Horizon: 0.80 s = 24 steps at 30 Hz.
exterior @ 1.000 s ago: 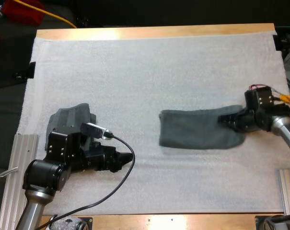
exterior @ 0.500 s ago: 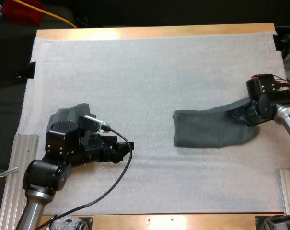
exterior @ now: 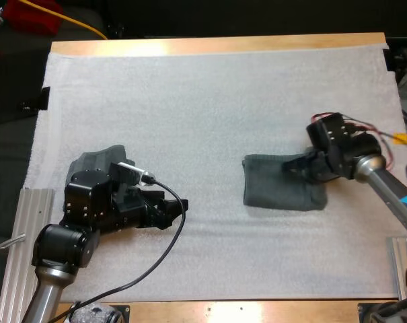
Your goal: Pick towel from pile, fold and stack
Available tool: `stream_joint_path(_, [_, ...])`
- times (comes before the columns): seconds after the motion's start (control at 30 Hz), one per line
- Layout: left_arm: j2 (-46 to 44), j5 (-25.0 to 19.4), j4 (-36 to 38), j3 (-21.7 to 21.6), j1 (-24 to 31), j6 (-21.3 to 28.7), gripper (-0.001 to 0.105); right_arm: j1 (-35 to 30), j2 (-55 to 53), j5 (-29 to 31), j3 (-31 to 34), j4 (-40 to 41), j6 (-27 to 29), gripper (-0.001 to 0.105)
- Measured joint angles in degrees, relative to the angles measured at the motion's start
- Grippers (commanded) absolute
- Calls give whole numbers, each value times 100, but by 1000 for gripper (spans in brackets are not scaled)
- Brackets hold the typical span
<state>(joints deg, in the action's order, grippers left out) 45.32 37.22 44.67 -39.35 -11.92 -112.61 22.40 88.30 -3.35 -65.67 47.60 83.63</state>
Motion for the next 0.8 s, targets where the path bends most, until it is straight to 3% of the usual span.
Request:
stream_joint_path(0.1, [0, 0, 0, 0, 0, -7, 66, 133, 156, -399, 0, -256, -393, 2])
stream_joint_path(0.37, [0, 0, 140, 0, 0, -15, 66, 509, 516, -676, 0, -846, -1197, 2])
stream_joint_path(0.8, [0, 0, 149, 0, 0, -15, 66, 573, 890, -1050, 0, -1255, -1687, 2])
